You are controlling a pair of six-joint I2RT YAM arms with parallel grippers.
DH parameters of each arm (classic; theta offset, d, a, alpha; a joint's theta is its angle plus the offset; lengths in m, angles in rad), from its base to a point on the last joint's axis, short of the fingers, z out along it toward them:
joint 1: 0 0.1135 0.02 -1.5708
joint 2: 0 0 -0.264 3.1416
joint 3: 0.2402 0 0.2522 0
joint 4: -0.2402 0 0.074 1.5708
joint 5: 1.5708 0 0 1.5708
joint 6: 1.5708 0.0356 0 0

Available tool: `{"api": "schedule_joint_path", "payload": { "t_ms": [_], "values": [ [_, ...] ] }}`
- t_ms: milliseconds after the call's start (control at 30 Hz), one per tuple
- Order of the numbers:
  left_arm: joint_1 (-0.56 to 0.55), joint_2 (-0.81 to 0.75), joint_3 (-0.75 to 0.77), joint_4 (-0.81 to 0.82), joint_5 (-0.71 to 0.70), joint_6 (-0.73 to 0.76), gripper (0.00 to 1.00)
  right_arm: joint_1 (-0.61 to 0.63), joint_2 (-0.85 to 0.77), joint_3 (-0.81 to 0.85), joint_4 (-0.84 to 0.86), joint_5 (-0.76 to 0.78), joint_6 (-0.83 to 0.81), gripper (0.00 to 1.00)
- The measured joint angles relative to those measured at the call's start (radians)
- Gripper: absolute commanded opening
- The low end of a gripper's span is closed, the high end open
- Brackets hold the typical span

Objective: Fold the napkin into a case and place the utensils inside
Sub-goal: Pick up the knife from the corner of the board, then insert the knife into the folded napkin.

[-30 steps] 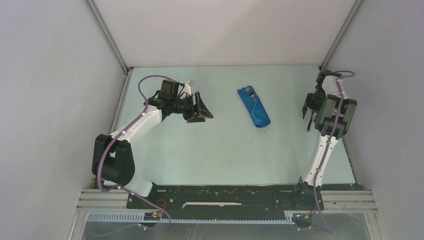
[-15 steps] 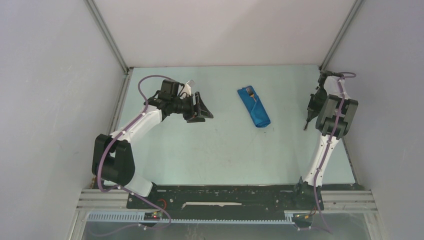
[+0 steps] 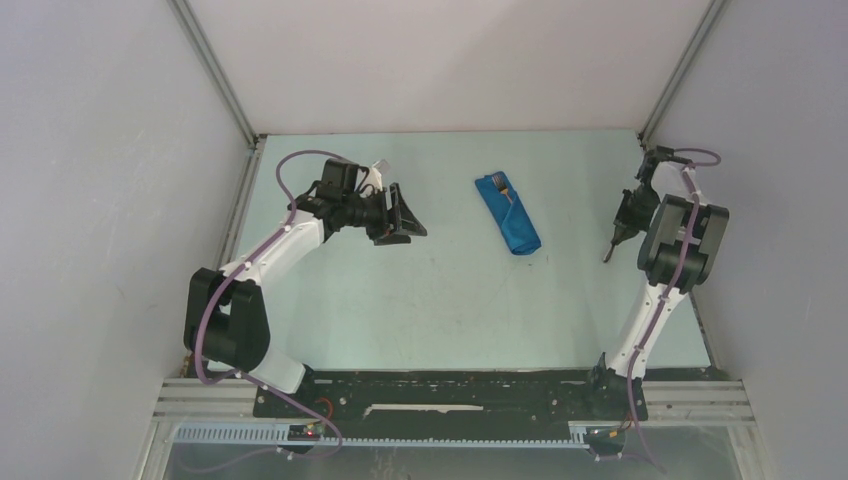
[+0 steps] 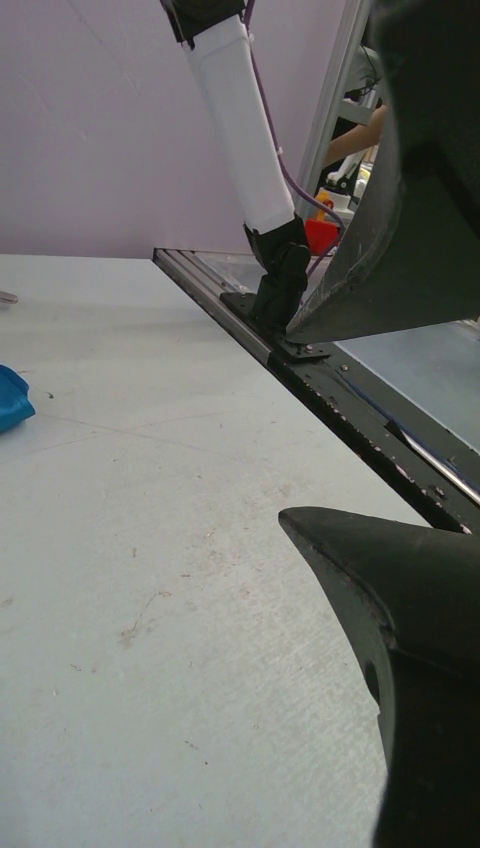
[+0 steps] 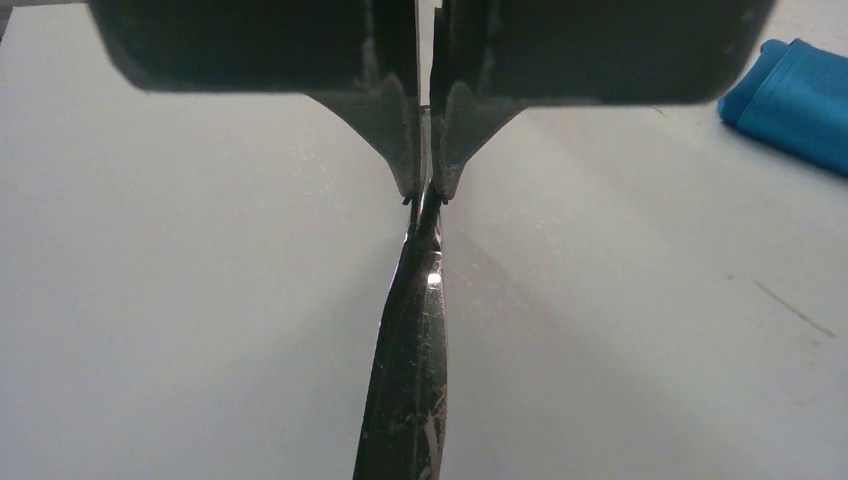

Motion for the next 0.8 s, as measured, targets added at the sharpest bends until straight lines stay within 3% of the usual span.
{"api": "schedule_joint_path", "payload": {
  "t_ms": [333, 700, 800],
  "values": [
    [0.000, 0.000, 0.000, 0.005, 0.000, -0.006, 0.66, 0.043, -0.047, -0.014, 0.064, -0.025, -0.010, 0.00],
    [0.000, 0.000, 0.000, 0.012, 0.000, -0.006, 0.66, 0.226, -0.049, 0.052, 0.108, -0.100, -0.062, 0.00],
    [0.000, 0.000, 0.000, 0.014, 0.000, -0.006, 0.66, 0.261, -0.049, 0.103, 0.106, -0.100, -0.049, 0.20]
  ]
}}
